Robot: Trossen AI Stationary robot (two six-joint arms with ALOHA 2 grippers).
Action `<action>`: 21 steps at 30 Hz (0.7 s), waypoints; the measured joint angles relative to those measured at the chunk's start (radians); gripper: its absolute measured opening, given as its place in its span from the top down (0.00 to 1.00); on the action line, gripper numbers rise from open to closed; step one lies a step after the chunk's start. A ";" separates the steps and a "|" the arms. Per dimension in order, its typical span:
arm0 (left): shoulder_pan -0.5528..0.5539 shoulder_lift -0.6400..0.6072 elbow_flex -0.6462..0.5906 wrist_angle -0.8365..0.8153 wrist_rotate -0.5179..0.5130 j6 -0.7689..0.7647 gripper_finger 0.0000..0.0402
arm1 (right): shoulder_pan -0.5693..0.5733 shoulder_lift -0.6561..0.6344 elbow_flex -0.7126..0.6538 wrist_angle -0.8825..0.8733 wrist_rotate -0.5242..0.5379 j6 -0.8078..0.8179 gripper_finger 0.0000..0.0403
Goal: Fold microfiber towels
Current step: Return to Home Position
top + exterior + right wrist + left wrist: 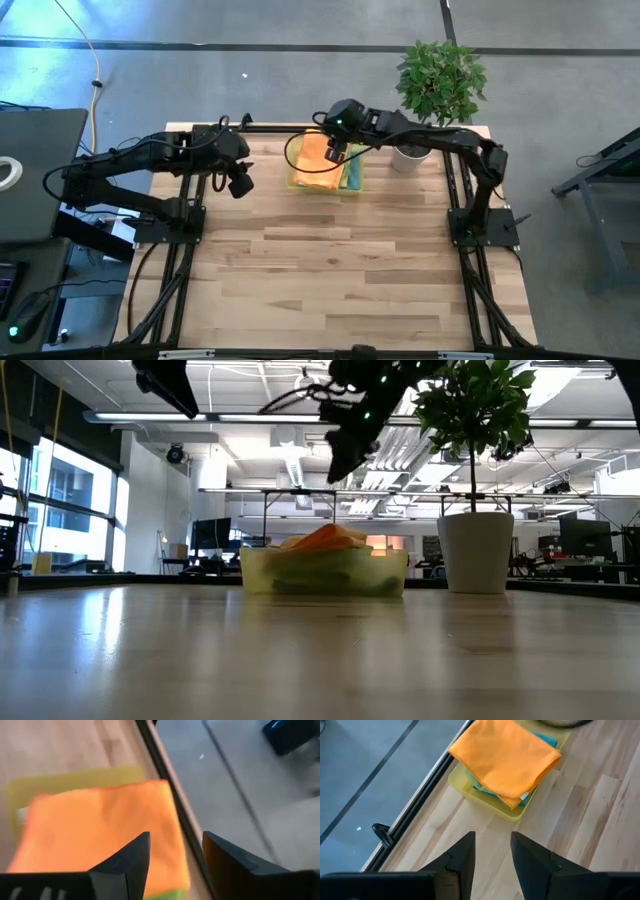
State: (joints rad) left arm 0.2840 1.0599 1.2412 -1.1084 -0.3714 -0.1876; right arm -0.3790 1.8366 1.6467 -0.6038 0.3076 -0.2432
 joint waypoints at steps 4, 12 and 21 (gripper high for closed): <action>0.005 -0.025 0.045 -0.017 0.000 0.043 0.71 | -0.001 -0.086 -0.007 -0.143 -0.049 0.116 0.59; 0.035 -0.177 0.070 -0.040 -0.002 0.057 0.71 | 0.039 -0.358 -0.227 -0.190 -0.027 0.331 0.61; 0.037 -0.328 0.062 -0.041 0.022 -0.032 0.71 | 0.196 -0.777 -0.708 0.230 0.010 0.558 0.61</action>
State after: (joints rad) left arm 0.3214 0.7315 1.3033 -1.1496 -0.3493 -0.2197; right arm -0.1835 1.0595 0.9392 -0.3734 0.3172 0.3144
